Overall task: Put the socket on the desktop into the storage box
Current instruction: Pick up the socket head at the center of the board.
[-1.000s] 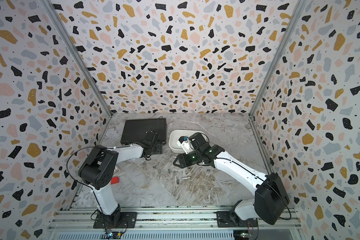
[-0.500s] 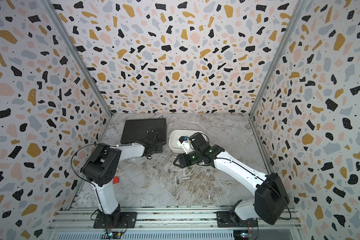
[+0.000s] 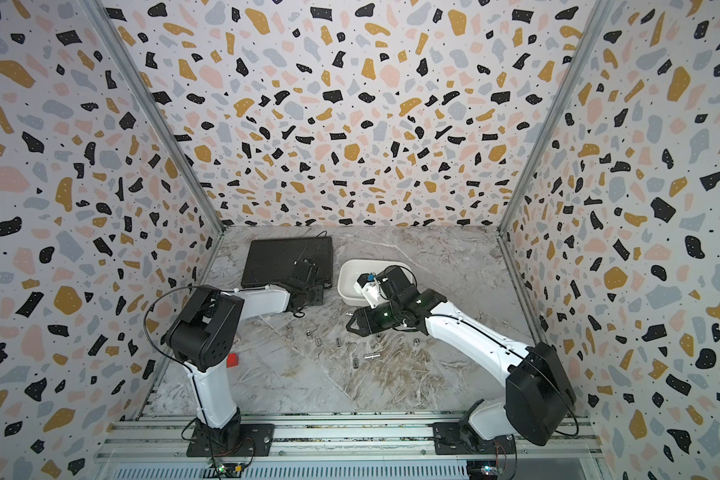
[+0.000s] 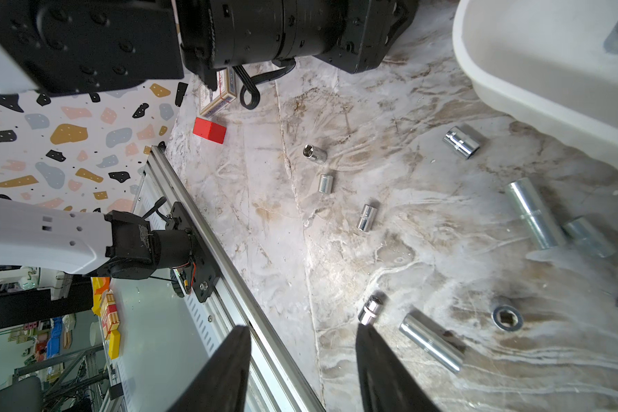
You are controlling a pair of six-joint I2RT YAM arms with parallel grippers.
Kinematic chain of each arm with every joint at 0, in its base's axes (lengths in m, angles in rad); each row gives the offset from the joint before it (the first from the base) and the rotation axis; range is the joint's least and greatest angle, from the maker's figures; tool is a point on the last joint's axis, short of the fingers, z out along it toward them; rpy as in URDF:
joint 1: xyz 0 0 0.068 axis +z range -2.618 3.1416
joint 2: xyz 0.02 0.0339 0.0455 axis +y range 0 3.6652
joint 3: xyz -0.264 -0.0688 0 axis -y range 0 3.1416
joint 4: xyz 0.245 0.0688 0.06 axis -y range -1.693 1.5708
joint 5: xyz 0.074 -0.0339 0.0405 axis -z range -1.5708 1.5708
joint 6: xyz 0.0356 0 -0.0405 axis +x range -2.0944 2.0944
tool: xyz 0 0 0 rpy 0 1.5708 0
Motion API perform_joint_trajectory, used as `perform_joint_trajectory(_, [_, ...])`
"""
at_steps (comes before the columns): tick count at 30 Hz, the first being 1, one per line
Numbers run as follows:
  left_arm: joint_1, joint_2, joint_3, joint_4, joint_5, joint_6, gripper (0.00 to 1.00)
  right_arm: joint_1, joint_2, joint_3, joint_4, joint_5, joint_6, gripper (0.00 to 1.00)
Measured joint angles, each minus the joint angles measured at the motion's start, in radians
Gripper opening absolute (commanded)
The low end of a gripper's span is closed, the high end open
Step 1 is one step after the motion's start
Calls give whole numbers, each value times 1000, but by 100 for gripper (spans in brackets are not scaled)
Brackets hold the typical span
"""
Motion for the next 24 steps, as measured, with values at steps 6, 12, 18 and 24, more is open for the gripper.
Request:
perform_joint_trajectory(6, [0, 3, 0, 7, -3, 3, 36, 0, 2, 0, 2, 0, 1, 52])
perform_joint_trajectory(12, [3, 4, 0, 11, -3, 7, 25, 0, 2, 0, 3, 0, 2, 52])
perform_joint_trajectory(18, [3, 2, 0, 11, -3, 10, 23, 0, 2, 0, 4, -2, 4, 52])
perform_joint_trajectory(24, [2, -39, -49, 11, 7, 5, 20, 0, 2, 0, 11, -3, 5, 52])
